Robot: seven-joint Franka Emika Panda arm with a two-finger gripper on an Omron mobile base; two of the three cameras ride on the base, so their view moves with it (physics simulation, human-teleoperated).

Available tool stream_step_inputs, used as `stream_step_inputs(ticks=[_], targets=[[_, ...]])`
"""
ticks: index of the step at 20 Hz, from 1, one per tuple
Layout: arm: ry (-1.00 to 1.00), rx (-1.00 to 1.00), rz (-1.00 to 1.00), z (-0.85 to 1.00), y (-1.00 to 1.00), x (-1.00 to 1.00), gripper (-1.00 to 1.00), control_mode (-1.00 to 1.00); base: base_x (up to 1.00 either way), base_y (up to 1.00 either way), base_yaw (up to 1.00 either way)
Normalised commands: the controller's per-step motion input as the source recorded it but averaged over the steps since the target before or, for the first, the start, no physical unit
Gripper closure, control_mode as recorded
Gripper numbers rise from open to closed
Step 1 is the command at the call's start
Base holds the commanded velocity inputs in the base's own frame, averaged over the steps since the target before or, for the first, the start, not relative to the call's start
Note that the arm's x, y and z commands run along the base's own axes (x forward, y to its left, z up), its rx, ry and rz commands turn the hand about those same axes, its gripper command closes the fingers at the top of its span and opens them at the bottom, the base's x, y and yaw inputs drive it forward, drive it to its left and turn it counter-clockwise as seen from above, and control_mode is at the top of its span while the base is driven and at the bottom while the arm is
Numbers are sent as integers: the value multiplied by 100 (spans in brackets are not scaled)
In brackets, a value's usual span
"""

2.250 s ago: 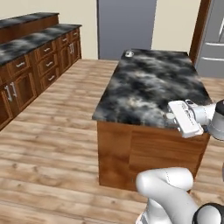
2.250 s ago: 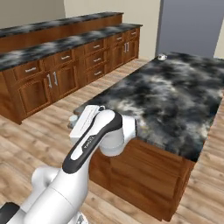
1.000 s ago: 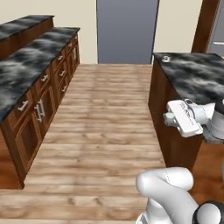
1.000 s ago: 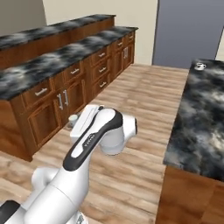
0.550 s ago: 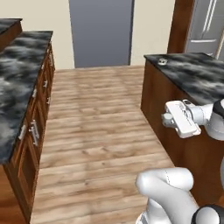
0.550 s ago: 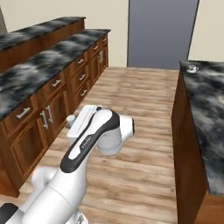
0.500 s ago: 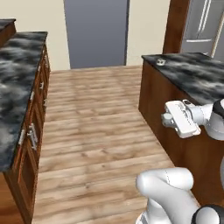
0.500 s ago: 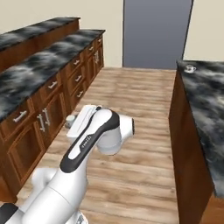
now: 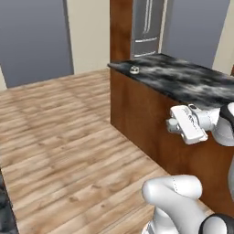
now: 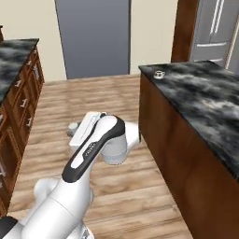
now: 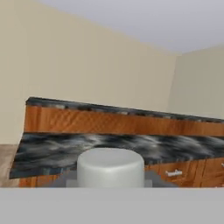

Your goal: Pick up the marshmallow and place it in the cup of hot chocolate on the dining counter.

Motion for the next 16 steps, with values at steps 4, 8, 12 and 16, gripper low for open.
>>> stream_step_inputs(ticks=[4, 8, 12, 16], targets=[[0, 0, 0, 0, 0, 0, 100, 100, 89, 13, -66], [0, 0, 0, 0, 0, 0, 100, 100, 99, 0, -57], [0, 0, 0, 0, 0, 0, 100, 100, 100, 66, -50], [0, 0, 0, 0, 0, 0, 100, 100, 100, 95, -41]])
